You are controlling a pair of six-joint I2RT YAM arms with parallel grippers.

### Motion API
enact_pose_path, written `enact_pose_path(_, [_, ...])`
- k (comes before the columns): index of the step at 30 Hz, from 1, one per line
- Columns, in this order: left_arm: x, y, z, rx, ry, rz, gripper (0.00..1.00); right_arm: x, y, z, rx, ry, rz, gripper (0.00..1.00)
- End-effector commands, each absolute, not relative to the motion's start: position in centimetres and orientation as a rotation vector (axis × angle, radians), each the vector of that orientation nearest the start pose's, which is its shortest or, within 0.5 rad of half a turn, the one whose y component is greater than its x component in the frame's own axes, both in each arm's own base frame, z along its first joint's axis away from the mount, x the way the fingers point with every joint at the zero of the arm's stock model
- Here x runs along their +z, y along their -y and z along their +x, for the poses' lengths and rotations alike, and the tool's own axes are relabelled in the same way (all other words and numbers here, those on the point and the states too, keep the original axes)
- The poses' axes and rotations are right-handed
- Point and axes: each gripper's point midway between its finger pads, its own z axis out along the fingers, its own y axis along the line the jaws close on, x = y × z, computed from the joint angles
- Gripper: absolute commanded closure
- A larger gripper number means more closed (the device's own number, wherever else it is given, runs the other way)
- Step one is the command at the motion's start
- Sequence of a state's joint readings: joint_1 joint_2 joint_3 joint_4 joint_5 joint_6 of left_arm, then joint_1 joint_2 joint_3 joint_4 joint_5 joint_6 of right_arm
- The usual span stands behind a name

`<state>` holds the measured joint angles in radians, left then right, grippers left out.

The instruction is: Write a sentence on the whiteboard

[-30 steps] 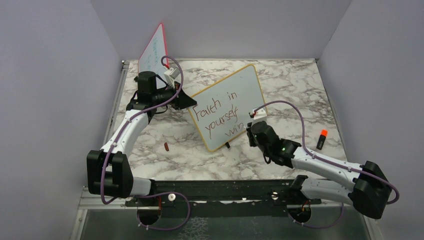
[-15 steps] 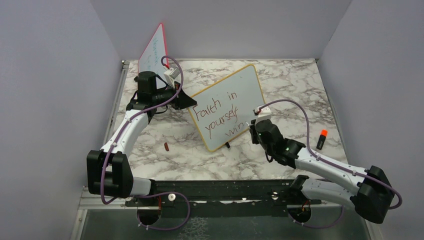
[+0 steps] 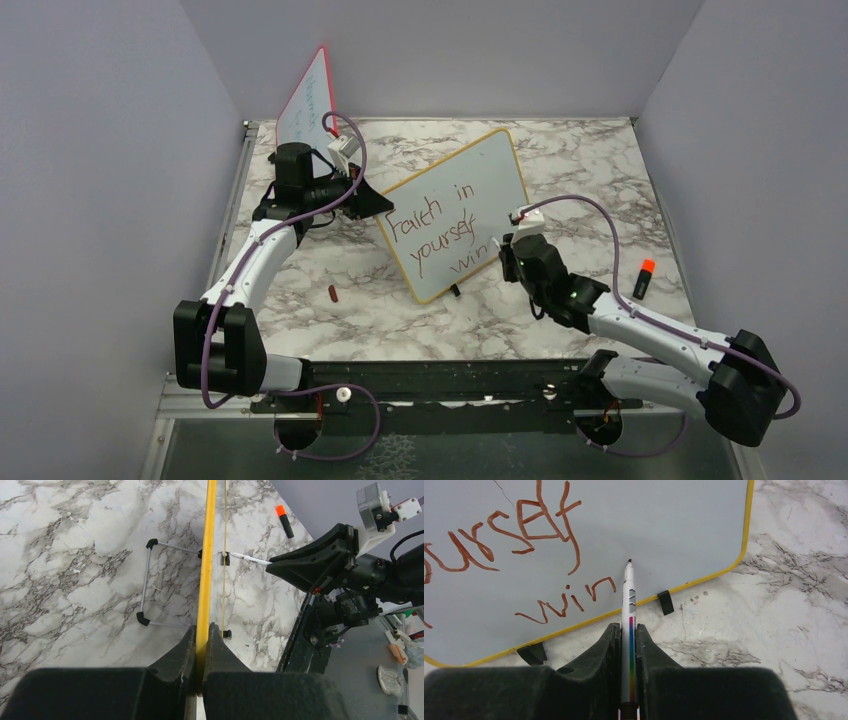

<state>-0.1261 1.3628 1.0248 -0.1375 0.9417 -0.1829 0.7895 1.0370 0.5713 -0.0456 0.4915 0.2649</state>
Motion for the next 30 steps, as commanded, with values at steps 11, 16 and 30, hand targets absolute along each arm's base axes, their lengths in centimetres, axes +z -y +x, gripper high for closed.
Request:
enact_pose_path(11, [19.5,17.1,33.7,-1.03,-2.071,0.465,1.0,13.4,-18.0,28.1,0.2,-1.993,-0.243,0.99])
enact_pose_path(16, [19.5,17.0,33.7,-1.028,-2.071,0.463,1.0,14.0,-18.4,28.0,0.227,-1.975,-0.252,0.99])
enact_pose_path(30, [19.6,17.0,33.8,-1.026,-2.07,0.46,1.0,12.9,-19.1,26.8,0.284,-2.031,-0.31,0.99])
